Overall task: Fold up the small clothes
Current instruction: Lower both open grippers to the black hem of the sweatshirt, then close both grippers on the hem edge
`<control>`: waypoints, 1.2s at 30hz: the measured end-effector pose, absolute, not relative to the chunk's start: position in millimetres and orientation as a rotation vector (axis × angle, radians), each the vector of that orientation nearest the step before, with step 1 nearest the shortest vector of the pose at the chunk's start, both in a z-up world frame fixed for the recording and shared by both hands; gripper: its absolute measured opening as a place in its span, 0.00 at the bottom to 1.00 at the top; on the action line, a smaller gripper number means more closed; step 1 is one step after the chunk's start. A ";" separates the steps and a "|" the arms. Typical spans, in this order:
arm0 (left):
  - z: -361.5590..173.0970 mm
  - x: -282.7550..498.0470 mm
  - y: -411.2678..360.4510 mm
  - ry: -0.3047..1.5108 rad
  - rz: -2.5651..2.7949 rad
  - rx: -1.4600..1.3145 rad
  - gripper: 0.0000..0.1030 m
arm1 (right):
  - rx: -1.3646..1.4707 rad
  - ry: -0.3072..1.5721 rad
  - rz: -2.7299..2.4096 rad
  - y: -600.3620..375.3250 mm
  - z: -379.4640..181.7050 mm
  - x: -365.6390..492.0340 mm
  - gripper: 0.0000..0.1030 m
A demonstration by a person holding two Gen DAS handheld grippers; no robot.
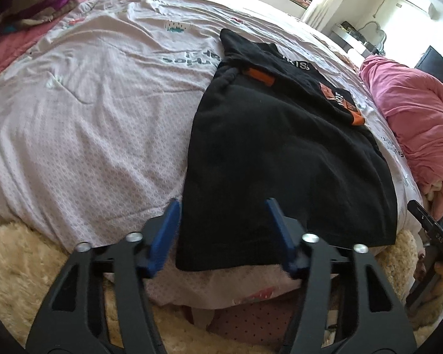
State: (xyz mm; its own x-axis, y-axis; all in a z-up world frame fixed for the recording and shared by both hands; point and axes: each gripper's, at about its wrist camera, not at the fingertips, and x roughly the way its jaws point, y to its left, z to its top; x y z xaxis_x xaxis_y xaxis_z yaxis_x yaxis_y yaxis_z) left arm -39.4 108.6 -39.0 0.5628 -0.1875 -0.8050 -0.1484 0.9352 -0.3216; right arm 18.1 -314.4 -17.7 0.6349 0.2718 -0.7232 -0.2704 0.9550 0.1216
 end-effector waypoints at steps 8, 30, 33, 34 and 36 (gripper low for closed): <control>-53.4 -41.4 115.9 1.015 -0.010 -0.422 0.41 | -0.017 0.849 0.314 -314.5 -24.8 11.1 0.95; -58.0 -36.5 113.7 1.020 -0.001 -0.383 0.41 | 0.095 0.998 0.391 -348.1 -57.7 0.3 0.69; -57.9 -36.3 114.3 1.020 -0.001 -0.381 0.41 | 0.086 1.009 0.392 -349.8 -61.6 2.6 0.62; -57.9 -36.2 114.1 1.021 -0.001 -0.381 0.41 | 0.089 1.016 0.395 -351.5 -64.5 4.7 0.60; -57.7 -35.8 114.7 1.022 -0.003 -0.382 0.41 | 0.097 1.026 0.394 -355.2 -68.5 7.6 0.60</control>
